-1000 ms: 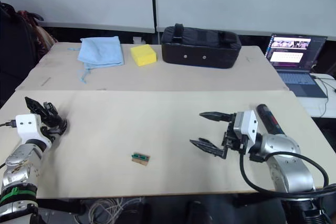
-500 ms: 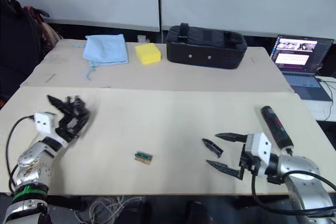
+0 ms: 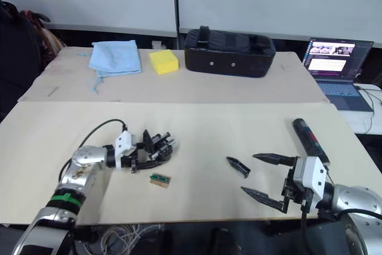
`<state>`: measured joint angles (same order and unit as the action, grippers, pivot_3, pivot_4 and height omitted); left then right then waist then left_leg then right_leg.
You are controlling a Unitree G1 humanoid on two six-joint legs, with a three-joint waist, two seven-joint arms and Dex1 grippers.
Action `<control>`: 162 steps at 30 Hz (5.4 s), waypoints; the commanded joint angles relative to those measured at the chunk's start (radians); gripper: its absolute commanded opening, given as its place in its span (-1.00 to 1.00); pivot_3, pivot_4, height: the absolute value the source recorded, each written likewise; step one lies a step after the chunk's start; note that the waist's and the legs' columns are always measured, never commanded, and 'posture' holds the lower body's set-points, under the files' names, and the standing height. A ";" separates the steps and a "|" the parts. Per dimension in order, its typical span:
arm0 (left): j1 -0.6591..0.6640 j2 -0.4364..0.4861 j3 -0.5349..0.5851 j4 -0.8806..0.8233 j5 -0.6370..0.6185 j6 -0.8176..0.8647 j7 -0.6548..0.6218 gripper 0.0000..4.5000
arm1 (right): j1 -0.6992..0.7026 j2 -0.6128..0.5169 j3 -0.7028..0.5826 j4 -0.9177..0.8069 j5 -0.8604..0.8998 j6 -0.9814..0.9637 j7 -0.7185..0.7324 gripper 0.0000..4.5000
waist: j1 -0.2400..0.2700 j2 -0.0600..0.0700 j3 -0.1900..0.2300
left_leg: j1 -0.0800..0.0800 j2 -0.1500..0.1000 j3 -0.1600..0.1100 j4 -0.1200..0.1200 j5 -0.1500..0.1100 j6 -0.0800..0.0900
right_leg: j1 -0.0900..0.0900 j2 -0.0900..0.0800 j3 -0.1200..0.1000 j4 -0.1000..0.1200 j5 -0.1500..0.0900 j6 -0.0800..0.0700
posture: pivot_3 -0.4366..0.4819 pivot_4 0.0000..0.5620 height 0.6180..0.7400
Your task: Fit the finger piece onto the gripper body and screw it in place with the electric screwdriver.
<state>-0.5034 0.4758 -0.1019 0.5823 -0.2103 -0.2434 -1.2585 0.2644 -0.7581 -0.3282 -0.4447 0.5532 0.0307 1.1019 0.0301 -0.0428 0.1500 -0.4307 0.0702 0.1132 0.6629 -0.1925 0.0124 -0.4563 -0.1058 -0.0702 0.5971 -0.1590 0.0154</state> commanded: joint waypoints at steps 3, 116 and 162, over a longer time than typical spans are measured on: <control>-0.066 -0.017 0.002 0.037 0.037 -0.063 0.028 0.01 | 0.033 -0.003 -0.036 -0.066 0.018 0.014 -0.025 1.00 | 0.007 0.000 0.000 | -0.001 -0.001 0.000 0.000 0.000 0.000 | 0.000 0.000 0.000 -0.001 0.000 0.000 | -0.05 -0.47 1.00; 0.341 -0.163 0.086 -0.505 0.013 0.333 0.555 0.99 | -0.091 -0.049 0.043 -0.121 0.110 0.181 -0.023 1.00 | 0.011 0.005 -0.002 | 0.002 -0.002 -0.002 0.004 -0.006 -0.006 | 0.003 -0.001 0.002 0.002 0.000 0.000 | -0.05 -0.47 1.00; -0.040 0.018 0.070 0.087 -0.028 0.001 -0.058 0.99 | -0.017 -0.050 0.006 -0.160 0.109 0.186 -0.032 1.00 | 0.005 0.007 -0.003 | -0.001 -0.002 -0.003 0.005 -0.002 0.003 | 0.001 0.000 0.002 0.000 0.000 0.000 | -0.05 -0.47 1.00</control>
<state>-0.5574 0.4809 -0.0584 0.7185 -0.2063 -0.2520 -1.3275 0.2562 -0.7990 -0.3024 -0.5927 0.6491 0.2172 1.0678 0.0350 -0.0360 0.1468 -0.4315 0.0686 0.1105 0.6683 -0.1945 0.0158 -0.4555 -0.1062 -0.0683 0.5973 -0.1593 0.0159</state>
